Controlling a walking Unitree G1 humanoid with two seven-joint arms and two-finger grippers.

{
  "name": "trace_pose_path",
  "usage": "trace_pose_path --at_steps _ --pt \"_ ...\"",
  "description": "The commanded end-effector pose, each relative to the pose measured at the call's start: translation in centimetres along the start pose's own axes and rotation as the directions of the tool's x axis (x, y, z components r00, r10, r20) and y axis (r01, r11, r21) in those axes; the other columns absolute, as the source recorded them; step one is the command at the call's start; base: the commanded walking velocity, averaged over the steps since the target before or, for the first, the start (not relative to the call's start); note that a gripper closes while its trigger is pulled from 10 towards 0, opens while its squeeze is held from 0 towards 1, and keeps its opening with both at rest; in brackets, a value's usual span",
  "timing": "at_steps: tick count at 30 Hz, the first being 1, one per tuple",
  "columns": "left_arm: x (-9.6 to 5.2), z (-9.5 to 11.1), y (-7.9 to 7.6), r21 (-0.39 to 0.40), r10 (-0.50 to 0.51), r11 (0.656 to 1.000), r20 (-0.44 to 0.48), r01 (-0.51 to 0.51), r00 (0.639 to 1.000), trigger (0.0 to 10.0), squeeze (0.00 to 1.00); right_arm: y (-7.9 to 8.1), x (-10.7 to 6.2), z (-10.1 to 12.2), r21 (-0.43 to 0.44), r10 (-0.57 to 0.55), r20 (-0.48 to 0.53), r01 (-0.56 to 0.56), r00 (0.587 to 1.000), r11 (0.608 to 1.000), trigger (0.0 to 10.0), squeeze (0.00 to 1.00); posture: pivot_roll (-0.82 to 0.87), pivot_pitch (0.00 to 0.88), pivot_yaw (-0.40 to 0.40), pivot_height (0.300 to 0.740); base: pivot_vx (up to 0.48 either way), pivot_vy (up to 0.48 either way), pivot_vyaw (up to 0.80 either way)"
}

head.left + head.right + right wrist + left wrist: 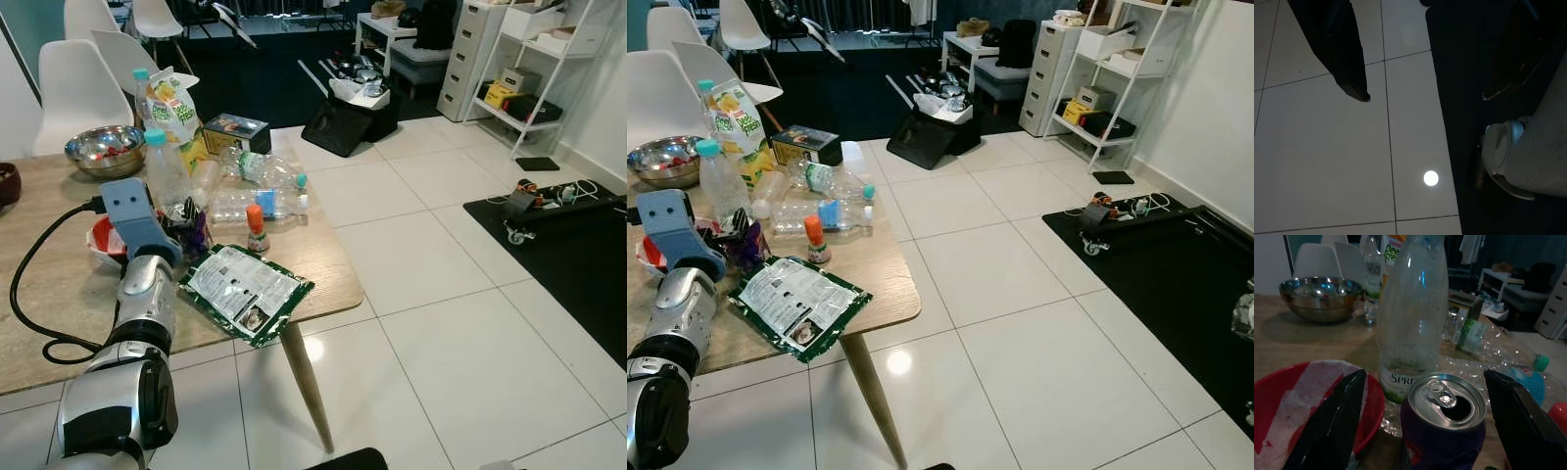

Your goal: Restocking fridge

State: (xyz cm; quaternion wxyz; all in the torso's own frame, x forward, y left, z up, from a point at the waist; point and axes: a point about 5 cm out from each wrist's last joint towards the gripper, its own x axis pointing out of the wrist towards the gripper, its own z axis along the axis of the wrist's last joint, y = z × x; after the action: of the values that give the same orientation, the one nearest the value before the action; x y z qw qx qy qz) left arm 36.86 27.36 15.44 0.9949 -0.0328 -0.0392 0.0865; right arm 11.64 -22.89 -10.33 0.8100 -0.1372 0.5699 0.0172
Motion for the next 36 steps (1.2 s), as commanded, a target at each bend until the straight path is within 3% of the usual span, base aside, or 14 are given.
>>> trace_pose_path --at_steps 1,16,36 --pt "0.0 0.0 0.5 0.013 -0.001 1.0 -0.033 0.002 0.999 10.0 0.0 -0.2 0.0 -0.1 -0.027 0.001 -0.004 -0.001 1.0 1.0 10.0 0.0 0.06 0.0 -0.039 0.74 0.0 0.0 0.0" --pt "0.3 0.1 0.4 0.104 -0.002 0.995 -0.074 0.01 0.997 10.0 0.0 -0.5 -0.1 -0.3 -0.035 -0.002 -0.011 0.001 1.0 0.999 10.0 0.0 0.05 0.0 -0.05 0.74 0.0 0.0 0.0" --pt "0.7 0.9 0.6 0.131 -0.004 0.991 -0.065 0.013 0.998 10.0 0.0 -0.5 -0.3 -1.9 -0.06 -0.001 -0.047 -0.002 0.999 0.998 10.0 0.0 0.02 0.0 -0.056 0.74 0.0 0.0 0.0"
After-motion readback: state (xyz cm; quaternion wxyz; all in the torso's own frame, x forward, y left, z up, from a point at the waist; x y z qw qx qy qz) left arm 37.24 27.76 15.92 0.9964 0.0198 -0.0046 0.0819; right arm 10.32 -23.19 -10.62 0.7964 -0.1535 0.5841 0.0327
